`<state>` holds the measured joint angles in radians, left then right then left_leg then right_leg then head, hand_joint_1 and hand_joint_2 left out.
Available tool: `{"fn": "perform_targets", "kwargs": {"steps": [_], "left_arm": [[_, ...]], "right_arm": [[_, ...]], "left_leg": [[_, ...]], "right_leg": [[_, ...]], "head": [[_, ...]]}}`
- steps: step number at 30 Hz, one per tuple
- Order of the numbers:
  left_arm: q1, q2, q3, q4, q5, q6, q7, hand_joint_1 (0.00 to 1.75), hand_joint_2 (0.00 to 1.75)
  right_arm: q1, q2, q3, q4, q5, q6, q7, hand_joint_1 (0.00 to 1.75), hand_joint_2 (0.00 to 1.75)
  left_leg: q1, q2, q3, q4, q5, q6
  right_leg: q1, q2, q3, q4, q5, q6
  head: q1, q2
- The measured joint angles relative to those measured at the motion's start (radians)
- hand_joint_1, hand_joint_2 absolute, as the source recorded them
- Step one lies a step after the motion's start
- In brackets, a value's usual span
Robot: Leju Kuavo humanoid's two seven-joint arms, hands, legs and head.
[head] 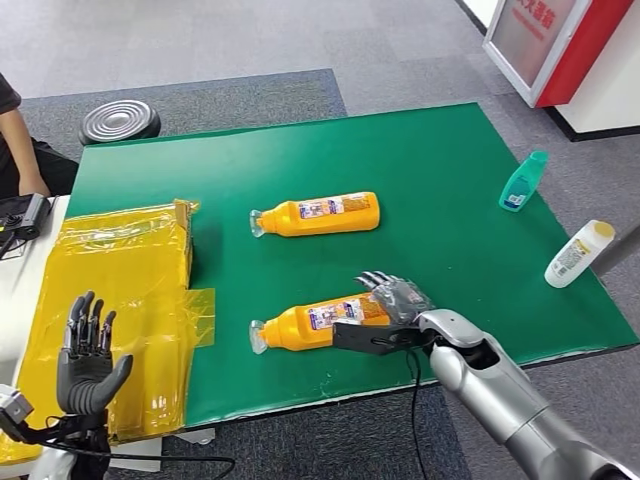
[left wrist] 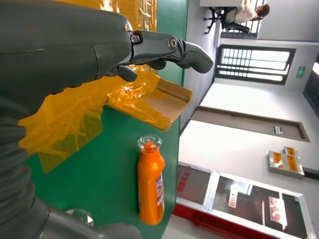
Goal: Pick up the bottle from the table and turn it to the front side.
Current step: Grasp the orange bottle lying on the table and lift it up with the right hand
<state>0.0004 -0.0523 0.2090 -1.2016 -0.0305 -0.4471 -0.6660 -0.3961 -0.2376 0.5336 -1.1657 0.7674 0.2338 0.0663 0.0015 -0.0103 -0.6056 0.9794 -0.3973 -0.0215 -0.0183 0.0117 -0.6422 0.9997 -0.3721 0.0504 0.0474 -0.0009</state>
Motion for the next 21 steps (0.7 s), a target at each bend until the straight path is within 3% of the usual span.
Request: {"fn": "perform_targets", "kwargs": {"steps": [3, 4, 7, 8, 15, 21], "left_arm": [[-0.013, 0.000, -0.010, 0.015, 0.000, 0.000, 0.000, 0.00, 1.75], [-0.018, 0.000, -0.012, 0.020, 0.000, 0.000, 0.000, 0.00, 1.75], [-0.027, 0.000, -0.020, 0.033, 0.000, 0.000, 0.000, 0.00, 1.75], [-0.029, 0.000, -0.023, 0.037, 0.000, 0.000, 0.000, 0.00, 1.75], [-0.033, -0.002, -0.035, 0.049, 0.000, 0.017, 0.000, 0.00, 1.75], [-0.009, -0.003, -0.047, 0.047, 0.003, 0.048, 0.000, 0.00, 1.75]], "right_arm": [[-0.027, 0.014, 0.028, 0.072, -0.001, 0.005, 0.000, 0.00, 1.75], [-0.037, 0.019, 0.035, 0.091, -0.002, 0.004, -0.001, 0.07, 1.75], [-0.064, 0.029, 0.052, 0.138, -0.003, 0.002, -0.004, 1.38, 1.75], [-0.070, 0.032, 0.056, 0.151, -0.003, 0.001, -0.005, 1.75, 1.75], [-0.068, 0.022, 0.068, 0.159, -0.017, -0.035, -0.024, 1.75, 1.75], [0.048, -0.044, 0.056, -0.003, -0.081, -0.099, -0.052, 1.75, 1.75]], "left_leg": [[0.000, 0.000, 0.000, 0.000, 0.000, 0.000], [0.000, 0.000, 0.000, 0.000, 0.000, 0.000], [0.000, 0.000, 0.001, 0.000, 0.000, 0.000], [0.000, 0.000, 0.001, 0.000, 0.000, -0.001], [0.000, 0.000, 0.001, 0.000, 0.001, 0.000], [0.000, 0.000, 0.000, 0.000, 0.001, 0.000]], "right_leg": [[0.000, 0.000, 0.000, 0.000, 0.000, 0.000], [0.000, 0.000, 0.000, 0.000, 0.000, -0.001], [0.000, 0.000, 0.000, 0.000, 0.000, -0.001], [0.000, 0.000, 0.000, 0.000, 0.001, -0.001], [0.000, 0.000, 0.000, 0.000, 0.001, -0.002], [0.000, 0.000, 0.000, 0.000, 0.002, -0.001]], "head": [[0.000, 0.000], [0.000, 0.000], [0.000, 0.000], [0.000, 0.000], [0.000, 0.000], [0.000, 0.000]]}}
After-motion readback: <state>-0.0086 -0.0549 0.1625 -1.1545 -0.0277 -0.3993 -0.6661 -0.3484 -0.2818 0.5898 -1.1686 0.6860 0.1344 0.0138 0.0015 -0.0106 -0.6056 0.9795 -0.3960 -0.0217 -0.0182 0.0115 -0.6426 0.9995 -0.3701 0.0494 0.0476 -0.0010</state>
